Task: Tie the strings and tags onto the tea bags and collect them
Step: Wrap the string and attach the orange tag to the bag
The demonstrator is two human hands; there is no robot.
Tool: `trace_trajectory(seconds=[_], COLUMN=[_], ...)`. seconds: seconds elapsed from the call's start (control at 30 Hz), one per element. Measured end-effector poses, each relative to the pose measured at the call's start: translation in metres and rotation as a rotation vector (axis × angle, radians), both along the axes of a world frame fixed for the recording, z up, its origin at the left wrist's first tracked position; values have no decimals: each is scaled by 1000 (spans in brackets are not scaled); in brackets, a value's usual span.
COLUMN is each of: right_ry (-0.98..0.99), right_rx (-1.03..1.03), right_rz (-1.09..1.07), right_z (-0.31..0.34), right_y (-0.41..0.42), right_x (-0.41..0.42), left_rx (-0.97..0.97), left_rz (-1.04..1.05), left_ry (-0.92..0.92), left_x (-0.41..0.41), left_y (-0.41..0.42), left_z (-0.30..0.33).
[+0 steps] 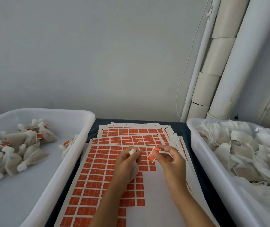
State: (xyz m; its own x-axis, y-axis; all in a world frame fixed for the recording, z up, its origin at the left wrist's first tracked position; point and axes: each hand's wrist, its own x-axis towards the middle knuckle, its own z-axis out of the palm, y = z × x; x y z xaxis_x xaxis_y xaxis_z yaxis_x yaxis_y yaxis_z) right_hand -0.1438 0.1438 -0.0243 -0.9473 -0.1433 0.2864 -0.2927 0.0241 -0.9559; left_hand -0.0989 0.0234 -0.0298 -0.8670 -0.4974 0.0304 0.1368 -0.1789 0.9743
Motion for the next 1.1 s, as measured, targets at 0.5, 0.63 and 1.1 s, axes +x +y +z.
trace_trajectory(seconds=[0.5,0.63,1.1], right_ry=[-56,35,16], right_rx=[-248,-201,-269], right_rz=[135,141,144], right_z=[-1,0,1], right_y=[9,5,14], right_x=[-4,-1,-6], left_rx=[60,-29,-93], left_rz=[-60,-158,-207], left_ry=[32,101,119], left_x=[0,3,4], left_y=[19,24,20], left_z=[10,14,10])
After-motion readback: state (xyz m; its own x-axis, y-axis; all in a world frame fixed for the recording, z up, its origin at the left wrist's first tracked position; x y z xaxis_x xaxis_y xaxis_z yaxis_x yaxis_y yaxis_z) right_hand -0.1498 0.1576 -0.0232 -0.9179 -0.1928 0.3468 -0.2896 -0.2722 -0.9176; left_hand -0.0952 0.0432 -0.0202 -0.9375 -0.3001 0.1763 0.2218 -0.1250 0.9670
